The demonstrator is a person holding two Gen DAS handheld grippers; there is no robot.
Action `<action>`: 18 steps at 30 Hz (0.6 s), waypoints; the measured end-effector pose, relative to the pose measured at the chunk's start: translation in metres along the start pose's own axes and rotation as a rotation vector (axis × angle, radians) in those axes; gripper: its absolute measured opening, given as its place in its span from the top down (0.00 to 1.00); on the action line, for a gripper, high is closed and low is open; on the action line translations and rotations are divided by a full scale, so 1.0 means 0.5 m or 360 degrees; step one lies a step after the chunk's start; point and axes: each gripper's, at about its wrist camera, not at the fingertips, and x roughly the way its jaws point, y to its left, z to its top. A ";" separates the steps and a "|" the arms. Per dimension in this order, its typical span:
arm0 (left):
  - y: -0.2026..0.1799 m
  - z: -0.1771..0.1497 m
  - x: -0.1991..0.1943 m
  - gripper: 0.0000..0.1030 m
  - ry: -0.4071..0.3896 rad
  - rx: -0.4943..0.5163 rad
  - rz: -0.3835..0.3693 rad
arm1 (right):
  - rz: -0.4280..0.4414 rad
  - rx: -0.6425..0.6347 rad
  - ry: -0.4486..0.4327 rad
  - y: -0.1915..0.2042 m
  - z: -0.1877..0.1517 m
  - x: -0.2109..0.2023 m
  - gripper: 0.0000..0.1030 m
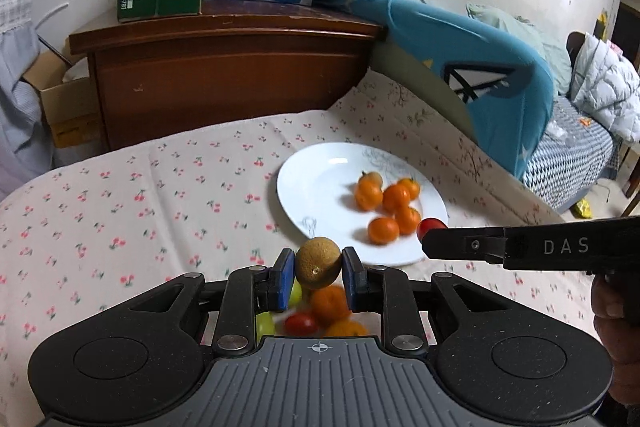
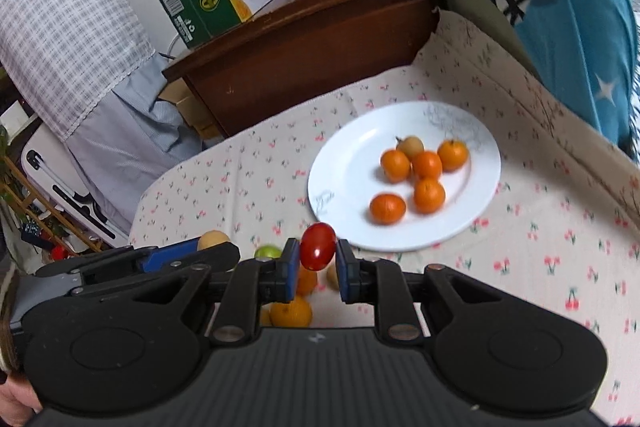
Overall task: Organize fruits
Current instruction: 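Carry the tan fruit and red tomato onto the white plate and open both tools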
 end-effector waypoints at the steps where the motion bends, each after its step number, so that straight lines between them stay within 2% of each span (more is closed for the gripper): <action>1: 0.004 0.007 0.008 0.78 0.0000 -0.0007 -0.0007 | -0.0005 -0.0004 -0.0002 -0.001 0.005 0.005 0.82; 18: 0.030 0.082 0.170 0.78 0.0094 -0.0004 -0.0047 | -0.0102 0.0017 0.0095 -0.036 0.067 0.129 0.82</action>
